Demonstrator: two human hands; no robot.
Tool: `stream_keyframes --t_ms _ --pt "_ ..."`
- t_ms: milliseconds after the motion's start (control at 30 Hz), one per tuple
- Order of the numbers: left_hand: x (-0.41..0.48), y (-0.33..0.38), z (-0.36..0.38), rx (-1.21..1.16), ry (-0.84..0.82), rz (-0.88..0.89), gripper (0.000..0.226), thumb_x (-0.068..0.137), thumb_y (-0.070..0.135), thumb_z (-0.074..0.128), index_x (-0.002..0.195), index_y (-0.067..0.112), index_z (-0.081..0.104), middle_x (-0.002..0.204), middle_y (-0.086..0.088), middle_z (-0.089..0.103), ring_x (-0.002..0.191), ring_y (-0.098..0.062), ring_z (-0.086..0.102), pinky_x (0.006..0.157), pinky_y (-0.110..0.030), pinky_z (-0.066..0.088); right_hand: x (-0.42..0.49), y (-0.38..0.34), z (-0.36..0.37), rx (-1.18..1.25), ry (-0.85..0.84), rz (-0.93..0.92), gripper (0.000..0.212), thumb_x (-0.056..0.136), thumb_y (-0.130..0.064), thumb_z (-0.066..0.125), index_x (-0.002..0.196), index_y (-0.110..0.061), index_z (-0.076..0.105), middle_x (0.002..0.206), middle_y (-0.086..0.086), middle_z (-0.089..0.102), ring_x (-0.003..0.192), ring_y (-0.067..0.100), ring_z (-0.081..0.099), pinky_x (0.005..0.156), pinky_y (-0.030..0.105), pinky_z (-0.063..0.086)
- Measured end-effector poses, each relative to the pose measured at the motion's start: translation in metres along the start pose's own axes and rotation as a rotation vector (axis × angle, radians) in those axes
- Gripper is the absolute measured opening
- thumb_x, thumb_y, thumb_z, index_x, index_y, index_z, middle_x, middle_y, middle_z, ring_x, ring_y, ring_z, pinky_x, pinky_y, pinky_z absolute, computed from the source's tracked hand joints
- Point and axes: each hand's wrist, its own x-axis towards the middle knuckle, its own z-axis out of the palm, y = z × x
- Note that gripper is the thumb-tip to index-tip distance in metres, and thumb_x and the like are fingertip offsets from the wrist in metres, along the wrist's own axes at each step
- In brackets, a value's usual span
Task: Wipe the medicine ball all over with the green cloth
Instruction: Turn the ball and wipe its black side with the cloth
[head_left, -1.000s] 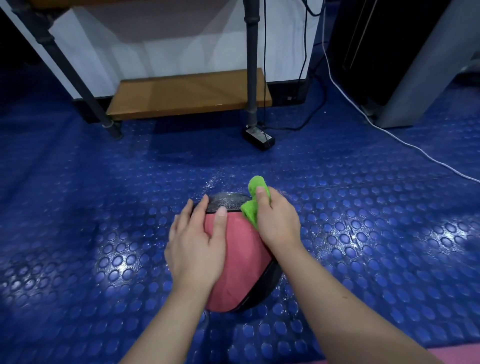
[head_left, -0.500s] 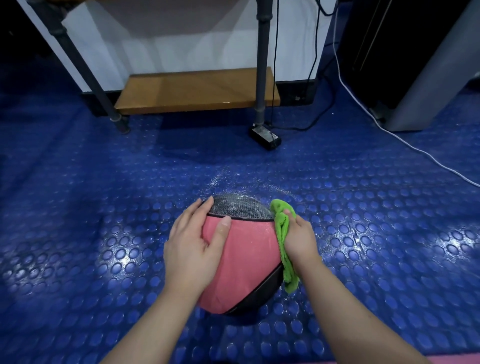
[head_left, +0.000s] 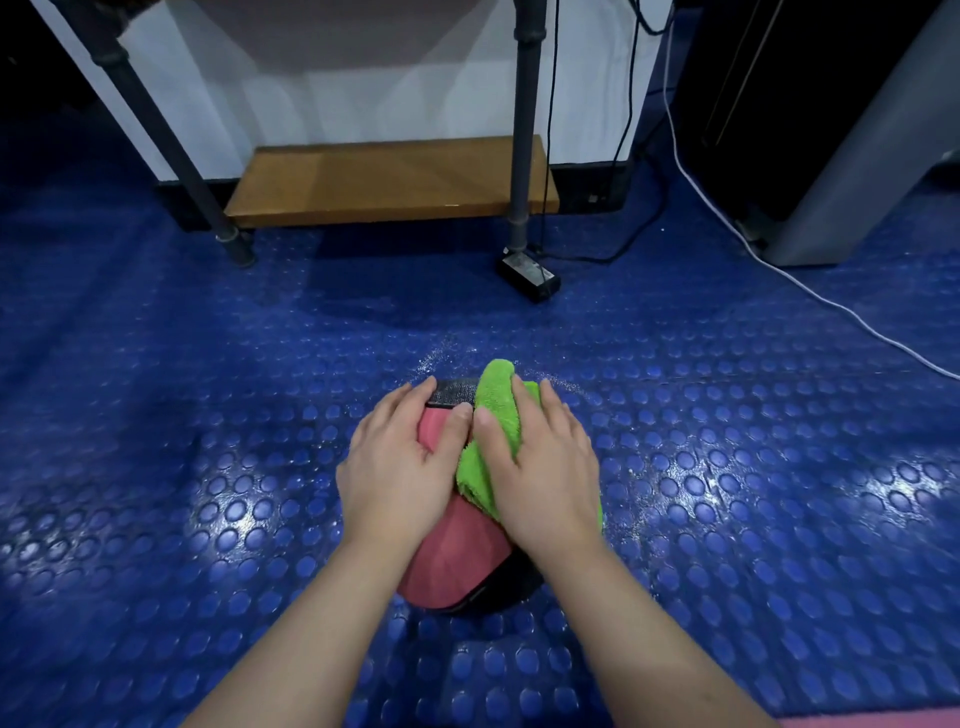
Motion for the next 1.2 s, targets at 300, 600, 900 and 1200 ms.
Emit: stream_keyframes --t_ms 300,600,900,1200 --pt "0.007 0.008 0.002 0.002 0.016 -0.062 0.082 0.07 0.083 0.023 0.137 0.042 0.051 0.146 0.015 0.047 0.135 -0.016 0.043 0.105 -0.05 0.041 0.037 0.006 -0.006 0.18 -0.025 0.121 0.047 0.097 -0.055 0.032 0.126 -0.026 0.057 0.146 -0.001 0.045 0.133 0.025 0.041 0.105 0.05 0.035" --pt "0.003 0.015 0.0 0.027 0.017 -0.091 0.058 0.09 0.07 0.04 0.138 0.041 0.05 0.147 0.014 0.044 0.135 -0.019 0.042 0.104 -0.05 0.04 0.066 0.031 -0.007 0.432 -0.02 0.262 0.041 0.099 -0.044 0.04 0.102 -0.013 0.067 0.096 0.008 0.067 0.094 0.027 0.06 0.087 0.039 0.047" --pt "0.008 0.023 -0.001 0.042 -0.013 -0.188 0.058 0.091 0.069 0.039 0.139 0.04 0.048 0.149 0.013 0.042 0.136 -0.023 0.04 0.106 -0.052 0.036 -0.012 0.023 -0.009 0.759 0.385 0.11 0.035 0.101 -0.043 0.036 0.08 -0.027 0.059 0.08 -0.013 0.063 0.077 0.006 0.058 0.076 0.03 0.045" --pt "-0.002 0.02 0.001 0.068 0.026 -0.14 0.055 0.092 0.065 0.041 0.14 0.04 0.048 0.148 0.012 0.043 0.134 -0.023 0.041 0.106 -0.052 0.037 -0.016 0.021 0.016 0.186 0.16 0.036 0.062 0.095 -0.058 0.011 0.151 -0.031 0.023 0.161 -0.007 0.012 0.149 0.015 0.002 0.12 0.046 0.006"
